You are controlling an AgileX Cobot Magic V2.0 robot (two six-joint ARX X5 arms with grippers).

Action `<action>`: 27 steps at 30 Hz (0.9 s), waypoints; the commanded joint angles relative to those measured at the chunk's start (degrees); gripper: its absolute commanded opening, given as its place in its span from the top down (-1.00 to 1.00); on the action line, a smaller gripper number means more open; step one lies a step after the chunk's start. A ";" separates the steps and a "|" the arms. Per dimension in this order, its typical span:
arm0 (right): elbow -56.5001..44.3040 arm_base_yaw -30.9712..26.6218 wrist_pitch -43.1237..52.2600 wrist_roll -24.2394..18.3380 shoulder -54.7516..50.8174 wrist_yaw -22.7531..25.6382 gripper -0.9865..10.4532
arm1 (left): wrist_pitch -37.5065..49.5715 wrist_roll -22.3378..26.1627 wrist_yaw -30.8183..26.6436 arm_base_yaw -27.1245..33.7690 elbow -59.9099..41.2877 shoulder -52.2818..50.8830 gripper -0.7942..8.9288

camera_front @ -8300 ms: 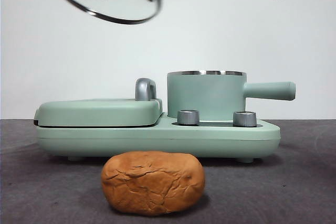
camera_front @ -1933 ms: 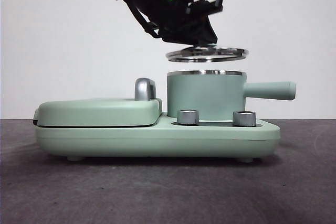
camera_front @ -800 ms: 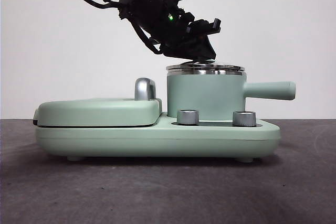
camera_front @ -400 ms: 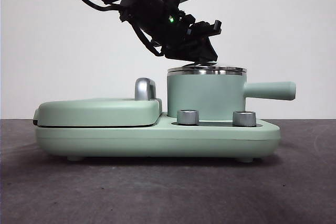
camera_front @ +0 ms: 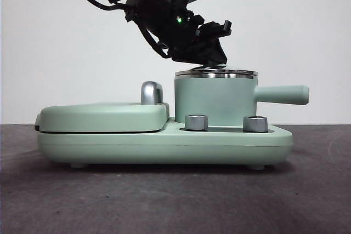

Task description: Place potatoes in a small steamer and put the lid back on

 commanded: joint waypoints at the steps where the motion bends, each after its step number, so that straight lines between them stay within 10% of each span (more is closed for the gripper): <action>1: 0.13 0.31 0.39 0.37 0.13 0.17 0.26 | -0.63 -0.61 0.33 -0.48 1.36 -0.37 0.31; 20: 0.13 0.31 0.81 0.11 1.31 -1.75 0.26 | -34.64 -11.76 0.35 2.03 0.98 -18.25 0.33; 27: 0.15 0.31 2.93 -2.58 7.50 -5.79 0.26 | -34.91 -12.76 0.31 2.56 -10.49 -28.83 0.33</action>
